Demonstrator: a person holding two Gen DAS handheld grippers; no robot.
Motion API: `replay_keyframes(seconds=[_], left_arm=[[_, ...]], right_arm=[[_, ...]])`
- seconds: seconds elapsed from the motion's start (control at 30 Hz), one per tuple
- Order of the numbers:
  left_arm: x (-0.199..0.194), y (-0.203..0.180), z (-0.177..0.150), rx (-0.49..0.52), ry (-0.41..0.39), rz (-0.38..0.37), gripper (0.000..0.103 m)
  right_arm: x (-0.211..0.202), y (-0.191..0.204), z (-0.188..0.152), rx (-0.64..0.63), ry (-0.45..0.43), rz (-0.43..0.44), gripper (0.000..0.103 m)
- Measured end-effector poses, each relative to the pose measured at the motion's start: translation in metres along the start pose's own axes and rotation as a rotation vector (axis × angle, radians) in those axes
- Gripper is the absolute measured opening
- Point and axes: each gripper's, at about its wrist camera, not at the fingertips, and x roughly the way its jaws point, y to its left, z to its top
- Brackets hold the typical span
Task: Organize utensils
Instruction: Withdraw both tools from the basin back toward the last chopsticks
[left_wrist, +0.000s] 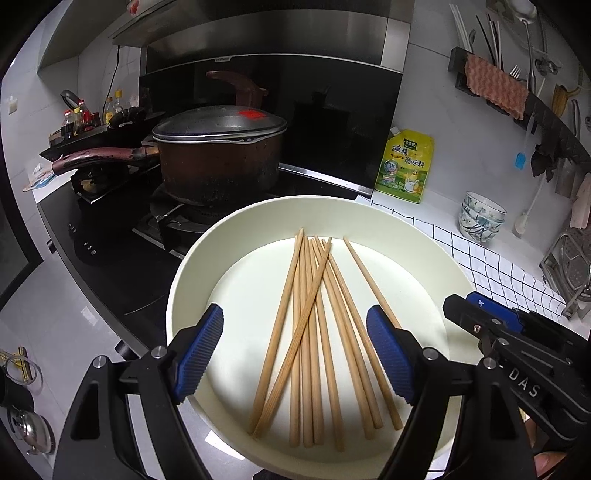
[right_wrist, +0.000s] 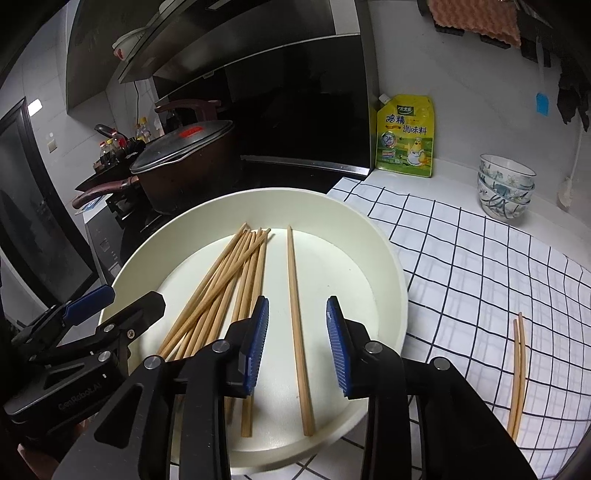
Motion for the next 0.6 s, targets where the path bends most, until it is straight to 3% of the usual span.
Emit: replay_keyframes(seconds=[0.6], left_arm=[[-0.038, -0.043, -0.014, 0.059, -0.041, -0.039, 0.081]], right_arm=[[-0.059, -0.035, -0.025, 0.051, -0.068, -0.058, 0.042]])
